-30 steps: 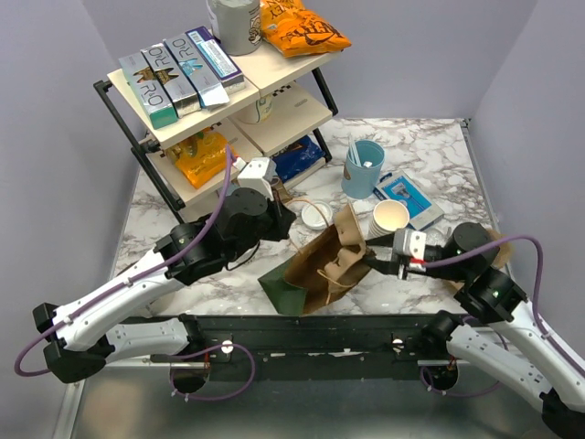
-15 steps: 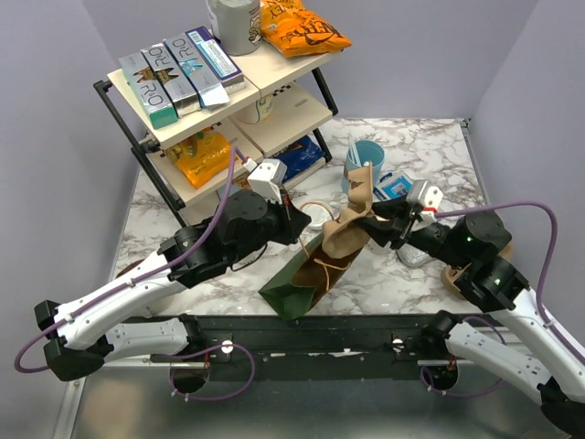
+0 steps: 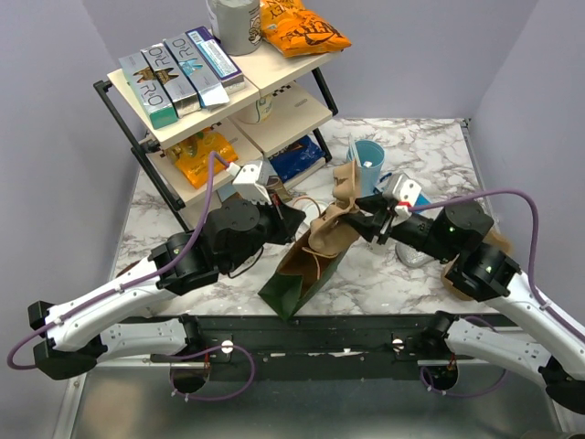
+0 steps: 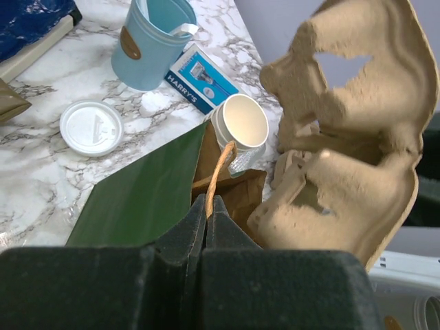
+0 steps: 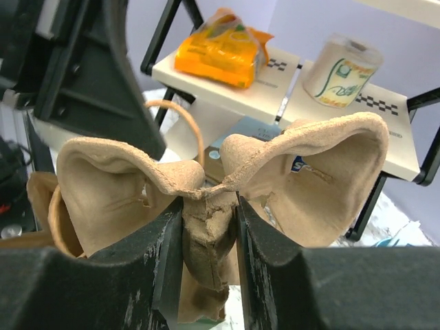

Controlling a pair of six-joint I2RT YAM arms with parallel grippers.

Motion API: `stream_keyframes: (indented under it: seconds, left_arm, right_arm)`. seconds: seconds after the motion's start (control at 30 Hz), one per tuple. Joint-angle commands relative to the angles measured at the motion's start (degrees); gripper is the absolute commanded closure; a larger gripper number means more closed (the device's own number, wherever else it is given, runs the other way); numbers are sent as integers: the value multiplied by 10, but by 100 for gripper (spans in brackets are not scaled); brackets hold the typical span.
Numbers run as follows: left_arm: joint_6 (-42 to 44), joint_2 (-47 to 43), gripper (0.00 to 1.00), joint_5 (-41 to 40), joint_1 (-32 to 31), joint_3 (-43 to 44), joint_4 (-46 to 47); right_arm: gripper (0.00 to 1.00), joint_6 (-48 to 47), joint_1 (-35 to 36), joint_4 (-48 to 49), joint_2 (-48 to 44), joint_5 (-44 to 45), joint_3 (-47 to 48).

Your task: Pack the takeout coffee

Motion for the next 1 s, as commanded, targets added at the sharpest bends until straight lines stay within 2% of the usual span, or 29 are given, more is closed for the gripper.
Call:
stream_keyframes:
  seconds: [0.0,0.2,0.33,0.53,0.67,0.73,0.83,0.93,0.97]
  left_arm:
    - [-17,-2,100,-49,-10,17,-4]
    - [1,10,100,-82,-43,37,5]
    - [-9,20,100,-135,-63,52,-18]
    - [-27,17,100,-166,-65,48,-40]
    - [-5,2,100,-139,-64,21,-8]
    - [-2,-7,100,-131,-65,6,-5]
    - [1,-14,100,-124,-64,-7,-12]
    - [5,-19,100,-111,-65,-18,-11]
    - [7,-20,100,-108,-65,-20,-10]
  right_arm:
    - [60,-59,45,-35,14,86,-1]
    - [60,-91,123,-74,67,251,20]
    - [60,-97,153,-101,72,282,28]
    - [63,-25,161,-106,55,325,44]
    - [62,66,160,-99,45,411,76]
    - [62,82,158,-101,46,452,101]
    - [61,108,121,-137,62,498,135]
    - [60,156,-21,-171,88,400,173]
    - [60,171,-101,-176,98,357,189]
